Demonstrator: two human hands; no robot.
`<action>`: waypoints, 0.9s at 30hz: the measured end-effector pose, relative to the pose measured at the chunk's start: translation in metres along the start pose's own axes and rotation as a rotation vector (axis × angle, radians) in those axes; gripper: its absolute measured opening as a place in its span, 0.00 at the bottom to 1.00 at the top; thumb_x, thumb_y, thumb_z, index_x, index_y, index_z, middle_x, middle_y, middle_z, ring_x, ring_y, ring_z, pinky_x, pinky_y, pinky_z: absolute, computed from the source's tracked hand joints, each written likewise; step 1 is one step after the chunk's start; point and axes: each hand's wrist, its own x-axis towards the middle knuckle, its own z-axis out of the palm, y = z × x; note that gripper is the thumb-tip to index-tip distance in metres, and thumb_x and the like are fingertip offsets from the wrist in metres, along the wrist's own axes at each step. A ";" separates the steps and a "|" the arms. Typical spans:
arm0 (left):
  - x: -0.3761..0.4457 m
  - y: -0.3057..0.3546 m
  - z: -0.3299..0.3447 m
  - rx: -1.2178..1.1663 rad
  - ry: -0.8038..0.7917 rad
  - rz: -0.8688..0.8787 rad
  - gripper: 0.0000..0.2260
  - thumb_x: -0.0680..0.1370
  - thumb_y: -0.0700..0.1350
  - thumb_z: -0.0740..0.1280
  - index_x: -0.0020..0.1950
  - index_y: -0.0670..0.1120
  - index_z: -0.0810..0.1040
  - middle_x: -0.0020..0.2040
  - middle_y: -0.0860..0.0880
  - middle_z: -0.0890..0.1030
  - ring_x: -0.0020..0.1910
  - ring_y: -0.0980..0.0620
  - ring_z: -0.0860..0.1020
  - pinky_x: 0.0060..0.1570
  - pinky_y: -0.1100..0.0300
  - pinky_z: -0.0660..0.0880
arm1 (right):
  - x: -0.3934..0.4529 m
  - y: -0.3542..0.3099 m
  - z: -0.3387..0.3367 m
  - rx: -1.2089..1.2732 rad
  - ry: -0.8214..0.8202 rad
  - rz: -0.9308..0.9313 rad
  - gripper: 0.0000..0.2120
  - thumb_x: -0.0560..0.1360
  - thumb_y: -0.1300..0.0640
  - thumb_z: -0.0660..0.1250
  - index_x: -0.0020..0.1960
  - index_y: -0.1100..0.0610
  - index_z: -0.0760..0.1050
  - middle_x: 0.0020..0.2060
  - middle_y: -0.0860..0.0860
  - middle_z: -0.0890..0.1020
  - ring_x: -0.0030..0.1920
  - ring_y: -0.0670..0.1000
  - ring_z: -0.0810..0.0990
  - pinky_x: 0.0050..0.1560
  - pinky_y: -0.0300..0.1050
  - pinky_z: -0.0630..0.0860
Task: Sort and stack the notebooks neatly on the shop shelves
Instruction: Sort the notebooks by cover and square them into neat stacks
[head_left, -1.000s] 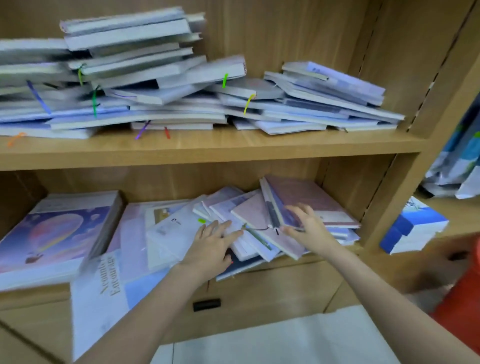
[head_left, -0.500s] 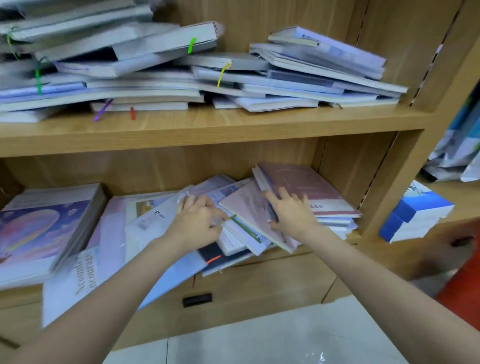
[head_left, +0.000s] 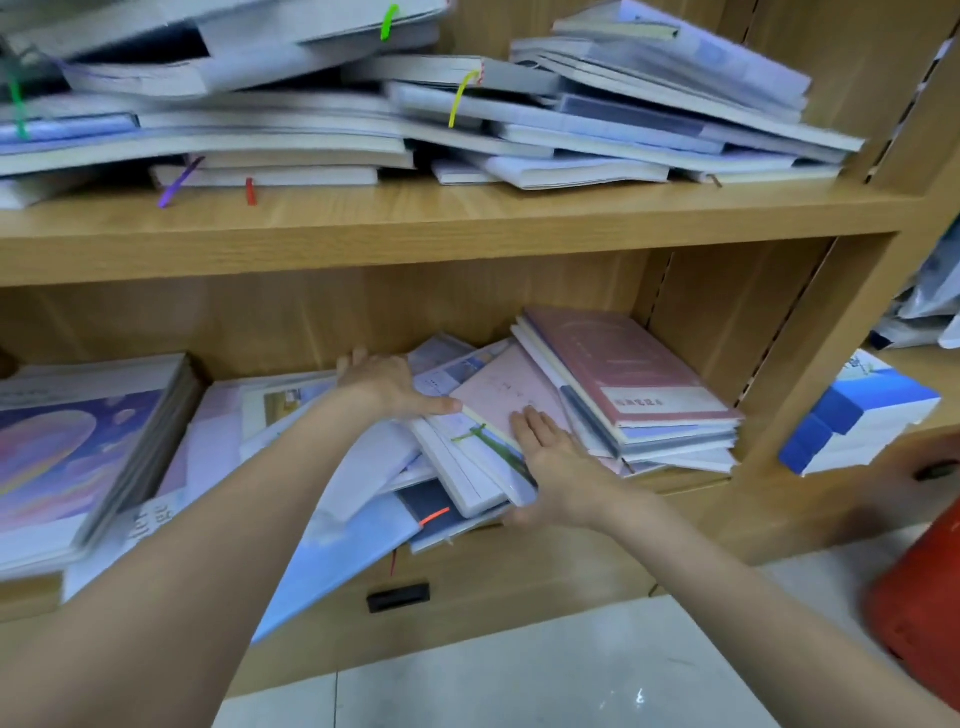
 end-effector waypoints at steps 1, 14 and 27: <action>0.000 0.000 -0.003 -0.053 -0.008 0.007 0.42 0.65 0.73 0.62 0.67 0.43 0.70 0.63 0.45 0.74 0.64 0.43 0.69 0.57 0.56 0.67 | -0.001 -0.001 0.003 -0.088 0.021 0.002 0.46 0.75 0.48 0.66 0.76 0.60 0.36 0.76 0.57 0.41 0.76 0.55 0.43 0.75 0.49 0.48; -0.082 -0.017 -0.026 -1.502 0.230 -0.109 0.07 0.75 0.36 0.67 0.38 0.42 0.71 0.32 0.46 0.71 0.22 0.56 0.75 0.19 0.65 0.73 | -0.045 -0.013 -0.054 -0.109 0.067 -0.171 0.38 0.74 0.70 0.58 0.77 0.51 0.45 0.60 0.55 0.75 0.56 0.57 0.77 0.52 0.47 0.76; -0.119 -0.137 0.048 -1.388 0.130 -0.324 0.10 0.74 0.41 0.70 0.38 0.43 0.70 0.26 0.48 0.72 0.22 0.57 0.73 0.21 0.69 0.73 | -0.033 -0.030 0.011 0.785 0.385 0.110 0.36 0.73 0.50 0.70 0.75 0.59 0.56 0.73 0.51 0.61 0.73 0.52 0.60 0.68 0.41 0.59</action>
